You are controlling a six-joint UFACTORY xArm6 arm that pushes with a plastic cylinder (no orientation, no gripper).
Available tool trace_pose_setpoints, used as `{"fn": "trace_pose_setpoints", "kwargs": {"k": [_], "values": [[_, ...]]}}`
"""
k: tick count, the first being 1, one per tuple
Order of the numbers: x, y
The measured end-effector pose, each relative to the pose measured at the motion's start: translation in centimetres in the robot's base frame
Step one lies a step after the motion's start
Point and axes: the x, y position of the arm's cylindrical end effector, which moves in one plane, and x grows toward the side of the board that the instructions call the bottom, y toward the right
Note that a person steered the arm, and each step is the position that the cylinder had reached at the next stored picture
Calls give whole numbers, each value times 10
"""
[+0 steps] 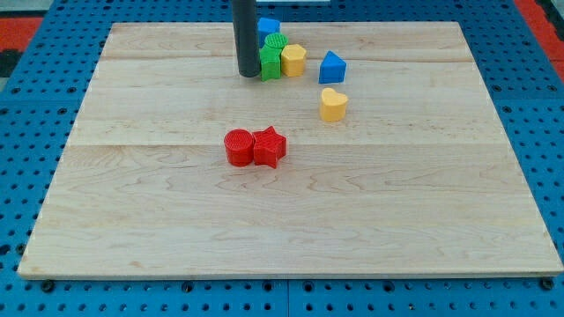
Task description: Push the yellow heart below the yellow hexagon
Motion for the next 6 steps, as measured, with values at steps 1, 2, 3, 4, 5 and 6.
{"fn": "trace_pose_setpoints", "kwargs": {"k": [1,2,3,4,5,6], "values": [[63,20],[102,76],[84,139],[44,131],[20,113],[12,113]]}}
